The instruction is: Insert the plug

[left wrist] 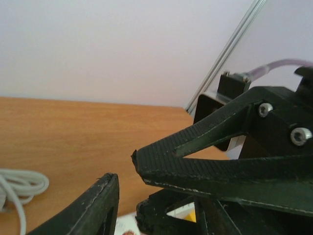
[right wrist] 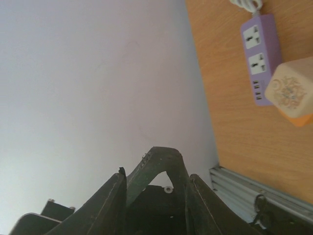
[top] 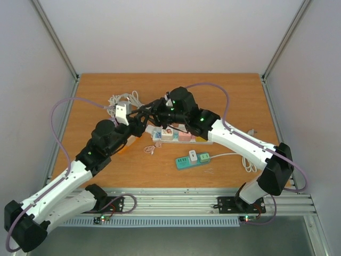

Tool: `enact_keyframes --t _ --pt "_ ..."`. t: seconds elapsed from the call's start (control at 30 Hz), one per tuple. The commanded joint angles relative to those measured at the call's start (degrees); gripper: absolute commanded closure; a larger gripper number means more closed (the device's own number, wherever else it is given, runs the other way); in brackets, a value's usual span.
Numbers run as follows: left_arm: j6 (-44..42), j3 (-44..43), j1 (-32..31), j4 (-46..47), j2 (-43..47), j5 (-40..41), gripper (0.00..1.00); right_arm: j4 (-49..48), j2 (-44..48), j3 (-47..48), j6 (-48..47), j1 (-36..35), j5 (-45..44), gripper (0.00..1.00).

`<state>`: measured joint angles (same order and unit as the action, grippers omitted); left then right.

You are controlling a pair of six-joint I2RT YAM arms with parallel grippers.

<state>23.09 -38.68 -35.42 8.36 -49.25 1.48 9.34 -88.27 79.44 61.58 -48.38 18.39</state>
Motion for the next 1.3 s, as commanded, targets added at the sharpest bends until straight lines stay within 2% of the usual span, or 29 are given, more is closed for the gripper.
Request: enact_keyframes --t 0.0,0.23,0.37,0.47,0.67,0.8,1.07,1.27 --pt "1.51 -2.16 0.7 -14.65 2.78 8.61 0.57 9.55 2.74 0.34 -9.75 -0.5 -4.91 0.7" --pt "5.01 -1.89 0.79 -32.22 4.99 10.83 0.49 25.07 0.53 3.75 -31.53 -3.26 -19.76 0.52" --pt "6.79 -1.1 1.17 -37.05 6.81 14.61 0.48 31.36 -2.98 1.79 -35.28 -5.88 -25.59 0.46" --pt "8.11 -1.01 2.38 -37.5 7.2 15.09 0.48 29.43 -4.82 -2.66 -34.45 -6.6 -24.86 0.44" --pt "9.34 -1.98 4.88 -37.34 3.9 10.34 0.46 20.33 -9.98 -6.57 -35.14 -7.25 -19.1 0.43" --pt "9.51 -2.2 5.98 -37.21 2.88 8.46 0.46 20.78 -14.36 -5.58 -33.61 -7.8 -21.59 0.43" --pt "9.6 -2.3 7.02 -36.73 2.09 6.8 0.45 12.78 -19.49 -6.89 -32.21 -8.22 -24.61 0.44" --pt "9.34 -2.69 7.29 -36.83 1.79 6.79 0.44 12.13 -21.95 -6.26 -29.9 -8.31 -28.64 0.44"
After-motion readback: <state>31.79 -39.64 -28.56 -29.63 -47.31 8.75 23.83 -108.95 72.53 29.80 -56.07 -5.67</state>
